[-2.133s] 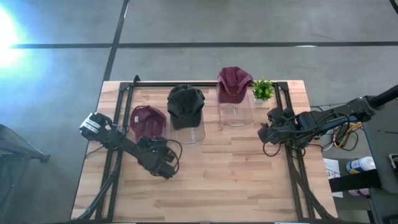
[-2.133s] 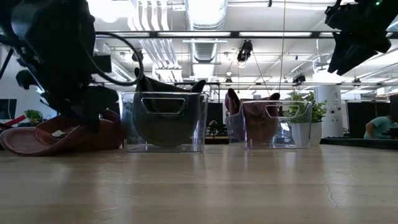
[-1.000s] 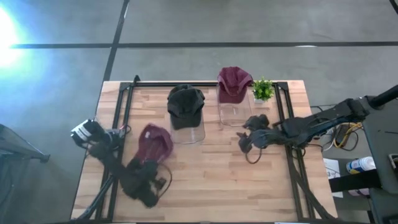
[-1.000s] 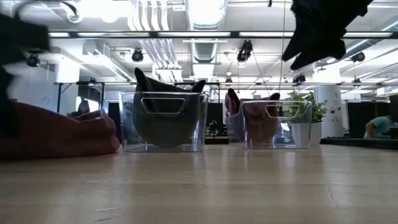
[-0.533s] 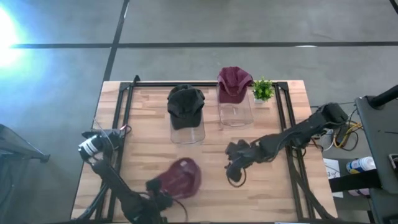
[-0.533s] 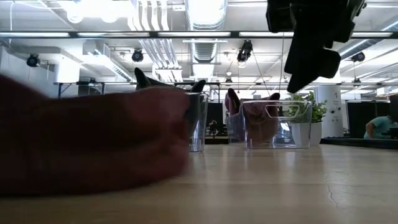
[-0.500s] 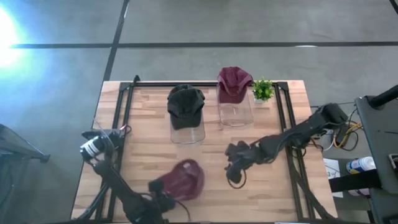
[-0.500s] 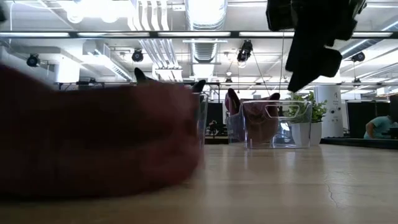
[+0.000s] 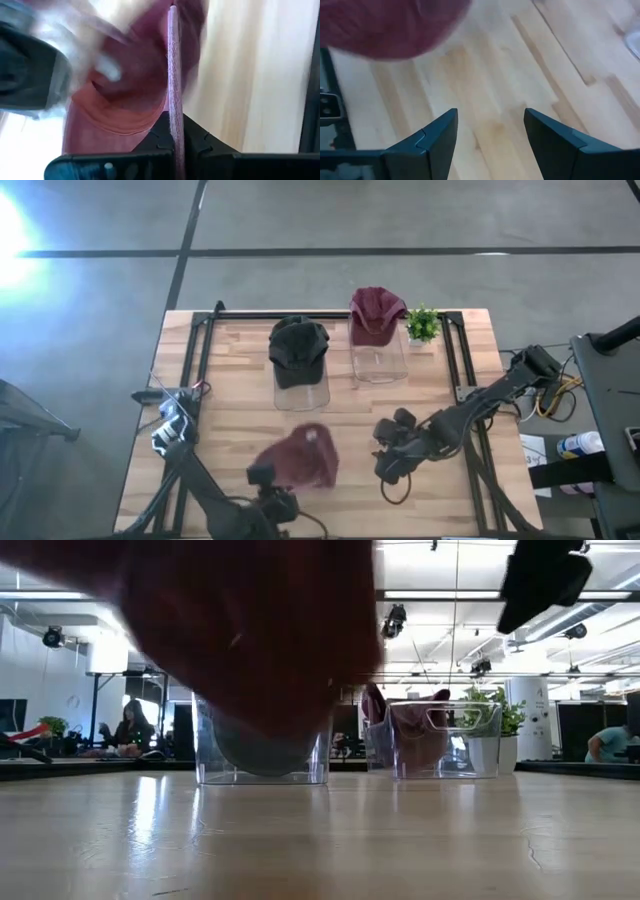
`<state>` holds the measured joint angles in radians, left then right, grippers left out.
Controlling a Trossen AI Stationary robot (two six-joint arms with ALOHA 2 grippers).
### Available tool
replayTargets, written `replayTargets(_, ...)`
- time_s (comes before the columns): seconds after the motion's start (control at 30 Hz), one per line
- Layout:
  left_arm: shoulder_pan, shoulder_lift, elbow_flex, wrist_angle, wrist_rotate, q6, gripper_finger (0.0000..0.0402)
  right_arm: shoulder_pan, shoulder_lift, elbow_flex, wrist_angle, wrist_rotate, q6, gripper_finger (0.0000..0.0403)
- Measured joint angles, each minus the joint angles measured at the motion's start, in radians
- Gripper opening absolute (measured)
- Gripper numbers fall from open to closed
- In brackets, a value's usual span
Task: Pick & Place hat
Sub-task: Put the red cap into the right transparent bin
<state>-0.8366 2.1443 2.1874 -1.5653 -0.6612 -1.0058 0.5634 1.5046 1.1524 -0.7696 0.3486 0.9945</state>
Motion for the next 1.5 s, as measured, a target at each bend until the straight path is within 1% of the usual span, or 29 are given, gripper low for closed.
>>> replayTargets(0.03, -0.001, 0.001, 0.010, 0.005, -0.080, -0.066, 0.0005, 0.007, 0.000, 0.005, -0.023, 0.007, 0.018, 0.0224)
replayTargets(0.07, 0.002, -0.013, 0.014, 0.015, -0.112, -0.034, 0.0005, 0.017, -0.001, 0.007, -0.032, 0.019, 0.032, 0.0224)
replayTargets(0.1, 0.010, -0.021, 0.020, 0.009, -0.078, 0.072, 0.0005, 0.024, -0.001, 0.009, -0.038, 0.027, 0.042, 0.0224)
replayTargets(0.13, 0.023, -0.021, 0.027, -0.010, -0.035, 0.131, 0.0004, 0.030, -0.003, 0.009, -0.044, 0.026, 0.049, 0.0224)
replayTargets(0.17, 0.029, -0.025, 0.027, -0.023, -0.044, 0.097, 0.0004, 0.035, -0.005, 0.008, -0.043, 0.022, 0.053, 0.0224)
replayTargets(0.23, 0.030, -0.033, 0.015, 0.048, -0.173, -0.039, 0.0004, 0.043, -0.009, 0.005, -0.046, 0.019, 0.074, 0.0224)
replayTargets(0.27, 0.039, -0.033, 0.014, 0.085, -0.173, -0.031, 0.0004, 0.046, -0.010, 0.005, -0.045, 0.021, 0.085, 0.0224)
replayTargets(0.3, 0.044, -0.034, 0.016, 0.094, -0.140, 0.030, 0.0004, 0.047, -0.010, 0.004, -0.043, 0.023, 0.091, 0.0224)
replayTargets(0.33, 0.046, -0.035, 0.019, 0.070, -0.117, 0.063, 0.0004, 0.048, -0.011, 0.003, -0.045, 0.022, 0.097, 0.0224)
replayTargets(0.4, 0.045, -0.017, 0.015, 0.035, -0.114, 0.063, 0.0004, 0.048, -0.011, 0.003, -0.043, 0.022, 0.099, 0.0224)
replayTargets(0.47, 0.043, 0.017, 0.001, 0.080, -0.091, 0.102, 0.0004, 0.048, -0.011, 0.003, -0.043, 0.022, 0.099, 0.0224)
replayTargets(0.53, 0.043, 0.052, -0.010, 0.116, -0.042, 0.190, 0.0004, 0.048, -0.011, 0.003, -0.042, 0.022, 0.099, 0.0224)
replayTargets(0.57, 0.043, 0.066, -0.012, 0.135, -0.035, 0.233, 0.0004, 0.047, -0.011, 0.002, -0.042, 0.022, 0.099, 0.0224)
replayTargets(0.67, 0.042, 0.100, -0.009, 0.150, -0.080, 0.333, 0.0004, 0.045, -0.011, 0.001, -0.042, 0.025, 0.121, 0.0224)
replayTargets(0.73, 0.042, 0.124, -0.009, 0.152, -0.113, 0.375, 0.0004, 0.035, -0.011, -0.003, -0.042, 0.013, 0.166, 0.0224)
replayTargets(0.83, 0.042, 0.131, -0.015, 0.145, -0.123, 0.419, 0.0004, 0.012, -0.011, -0.024, -0.039, -0.029, 0.248, 0.0224)
replayTargets(0.93, 0.034, 0.125, -0.009, 0.122, -0.127, 0.476, 0.0004, -0.007, -0.011, -0.067, -0.038, -0.031, 0.299, 0.0224)
replayTargets(1.03, 0.022, 0.126, 0.002, 0.104, -0.119, 0.486, 0.0004, -0.023, -0.012, -0.123, -0.032, -0.041, 0.344, 0.0224)
replayTargets(1.13, 0.016, 0.125, 0.010, 0.107, -0.098, 0.477, 0.0004, -0.031, -0.011, -0.184, 0.054, -0.085, 0.372, 0.0224)
replayTargets(1.27, 0.016, 0.125, 0.000, 0.124, -0.097, 0.472, 0.0004, -0.030, -0.011, -0.257, 0.287, -0.144, 0.372, 0.0224)
replayTargets(1.37, 0.022, 0.125, 0.000, 0.147, -0.100, 0.480, 0.0004, -0.033, -0.003, -0.296, 0.431, -0.149, 0.382, 0.0224)
replayTargets(1.5, 0.035, 0.125, -0.013, 0.222, -0.099, 0.534, 0.0004, -0.047, 0.028, -0.304, 0.544, -0.148, 0.360, 0.0224)
